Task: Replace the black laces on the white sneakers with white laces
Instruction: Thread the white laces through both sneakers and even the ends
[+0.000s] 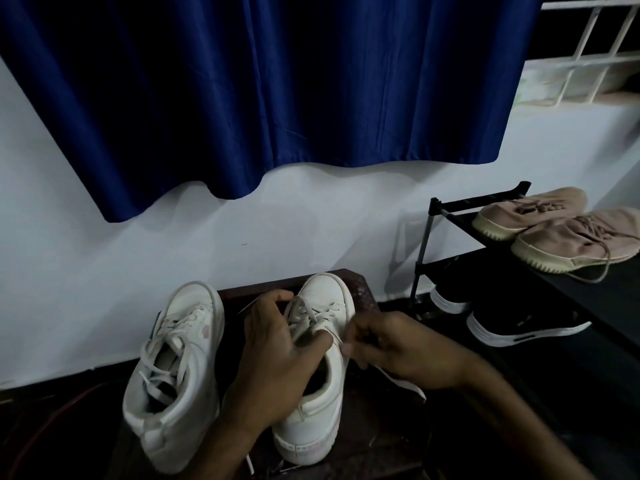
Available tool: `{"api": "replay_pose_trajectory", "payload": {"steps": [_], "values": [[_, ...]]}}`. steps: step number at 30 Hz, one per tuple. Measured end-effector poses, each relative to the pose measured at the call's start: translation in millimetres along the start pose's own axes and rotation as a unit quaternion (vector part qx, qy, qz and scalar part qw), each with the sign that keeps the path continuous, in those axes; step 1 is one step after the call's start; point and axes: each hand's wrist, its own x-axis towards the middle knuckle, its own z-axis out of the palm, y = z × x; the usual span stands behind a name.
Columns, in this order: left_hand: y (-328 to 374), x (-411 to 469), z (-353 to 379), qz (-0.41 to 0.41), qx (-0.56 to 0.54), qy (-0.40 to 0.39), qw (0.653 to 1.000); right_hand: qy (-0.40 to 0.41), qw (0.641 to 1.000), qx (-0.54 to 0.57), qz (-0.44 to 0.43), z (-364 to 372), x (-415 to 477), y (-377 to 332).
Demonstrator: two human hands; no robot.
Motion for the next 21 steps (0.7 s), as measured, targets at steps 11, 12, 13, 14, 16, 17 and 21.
{"api": "replay_pose_trajectory", "payload": {"steps": [11,12,13,14,16,17,21], "values": [[-4,1,3,-0.045,-0.071,0.001,0.996,0.146,0.989,-0.016,-0.017,15,14,-8],[-3,0,3,-0.050,-0.075,0.003,0.996,0.156,0.987,-0.035,-0.033,20,17,-9],[-3,0,3,-0.053,-0.078,0.003,0.995,0.154,0.986,-0.046,-0.048,21,17,-8],[-3,0,3,-0.058,-0.081,0.002,0.995,0.132,0.988,-0.051,-0.053,16,14,-6],[-3,-1,3,-0.066,-0.076,-0.003,0.995,0.018,0.997,-0.068,-0.030,0,2,3],[-3,-1,3,-0.065,-0.072,-0.003,0.995,-0.055,0.995,-0.084,-0.002,-8,-5,6],[-3,-1,3,-0.064,-0.070,0.001,0.995,-0.096,0.989,-0.098,0.059,-18,-14,11]]}}
